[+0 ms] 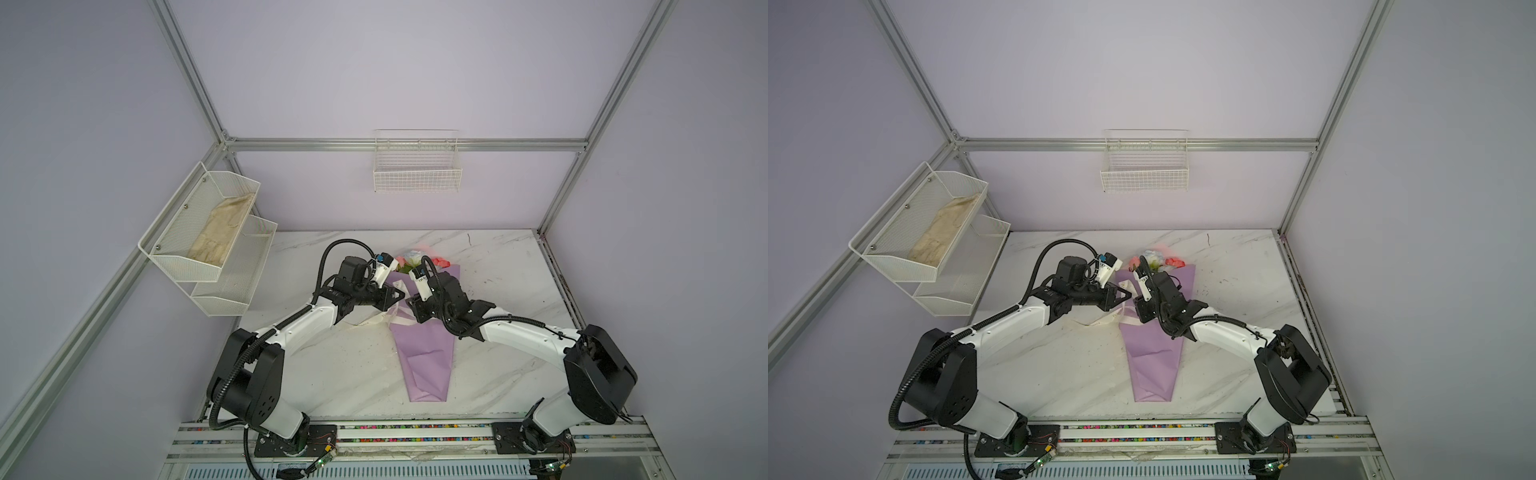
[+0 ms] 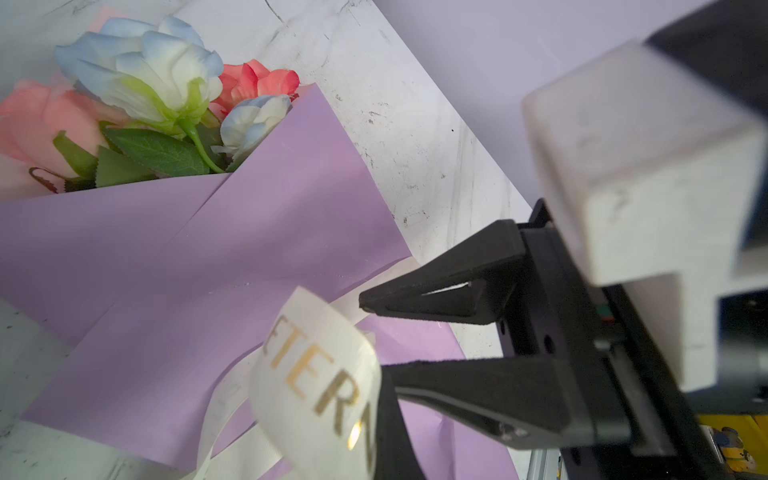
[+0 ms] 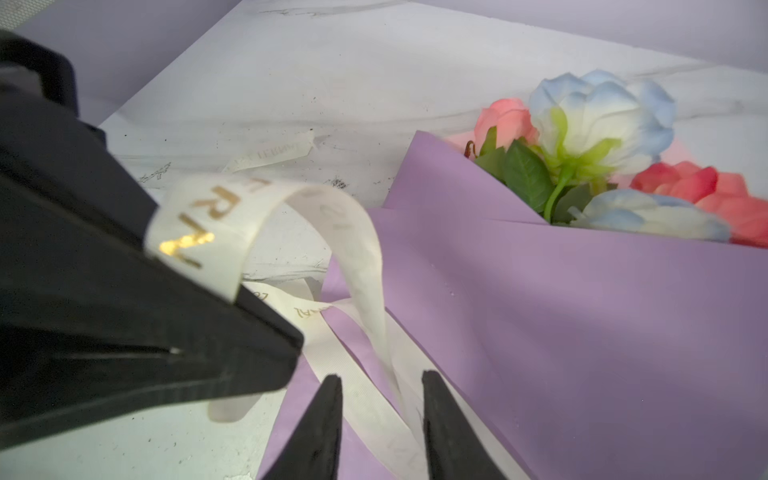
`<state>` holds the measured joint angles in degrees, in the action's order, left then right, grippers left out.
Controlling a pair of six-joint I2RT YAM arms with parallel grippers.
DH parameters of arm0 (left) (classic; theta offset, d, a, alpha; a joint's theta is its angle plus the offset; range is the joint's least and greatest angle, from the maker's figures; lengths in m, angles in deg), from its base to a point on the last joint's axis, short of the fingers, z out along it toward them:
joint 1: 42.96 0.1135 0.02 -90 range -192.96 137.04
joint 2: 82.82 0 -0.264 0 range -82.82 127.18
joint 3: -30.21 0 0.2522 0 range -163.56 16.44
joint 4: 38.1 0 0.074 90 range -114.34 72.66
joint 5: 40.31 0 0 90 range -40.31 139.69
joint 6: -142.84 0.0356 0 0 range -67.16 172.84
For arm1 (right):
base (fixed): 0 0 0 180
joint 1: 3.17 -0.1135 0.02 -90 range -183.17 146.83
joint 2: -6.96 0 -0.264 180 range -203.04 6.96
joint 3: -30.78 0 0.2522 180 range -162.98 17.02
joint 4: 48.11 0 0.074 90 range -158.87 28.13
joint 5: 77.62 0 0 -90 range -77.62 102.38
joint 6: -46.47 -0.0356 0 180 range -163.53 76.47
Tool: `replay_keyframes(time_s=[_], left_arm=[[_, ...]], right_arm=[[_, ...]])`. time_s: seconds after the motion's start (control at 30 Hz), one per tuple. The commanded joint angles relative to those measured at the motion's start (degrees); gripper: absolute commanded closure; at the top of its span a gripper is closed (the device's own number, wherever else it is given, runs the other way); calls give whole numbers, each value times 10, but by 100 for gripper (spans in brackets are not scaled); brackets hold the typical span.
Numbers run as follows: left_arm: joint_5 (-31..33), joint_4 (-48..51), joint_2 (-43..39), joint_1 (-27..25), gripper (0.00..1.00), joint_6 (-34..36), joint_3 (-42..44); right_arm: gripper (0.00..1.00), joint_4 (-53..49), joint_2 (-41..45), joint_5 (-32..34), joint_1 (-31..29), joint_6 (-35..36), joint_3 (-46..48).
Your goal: Tie the bouquet of fake flowers
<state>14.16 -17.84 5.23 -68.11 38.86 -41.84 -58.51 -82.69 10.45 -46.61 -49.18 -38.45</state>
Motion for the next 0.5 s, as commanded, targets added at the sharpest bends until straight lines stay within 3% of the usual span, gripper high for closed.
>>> replay_keyframes(time_s=[0.0,0.1,0.27,0.33,0.4,0.47], left_arm=[[-9,-17,-23,0,100,0,-39],[-9,-16,-26,0,100,0,-38],[-5,-11,-31,-1,100,3,-36],[-2,-7,-32,0,100,5,-34],[5,-4,-34,0,100,8,-31],[15,-1,-35,-1,100,10,-27]], right_arm=[[60,69,-20,0,-1,-3,13],[58,88,-38,-16,-2,-6,28],[60,117,-52,31,-1,-22,60],[70,107,-47,28,-1,-34,55],[90,88,-32,28,-1,-37,44],[98,70,-9,32,-1,-40,31]])
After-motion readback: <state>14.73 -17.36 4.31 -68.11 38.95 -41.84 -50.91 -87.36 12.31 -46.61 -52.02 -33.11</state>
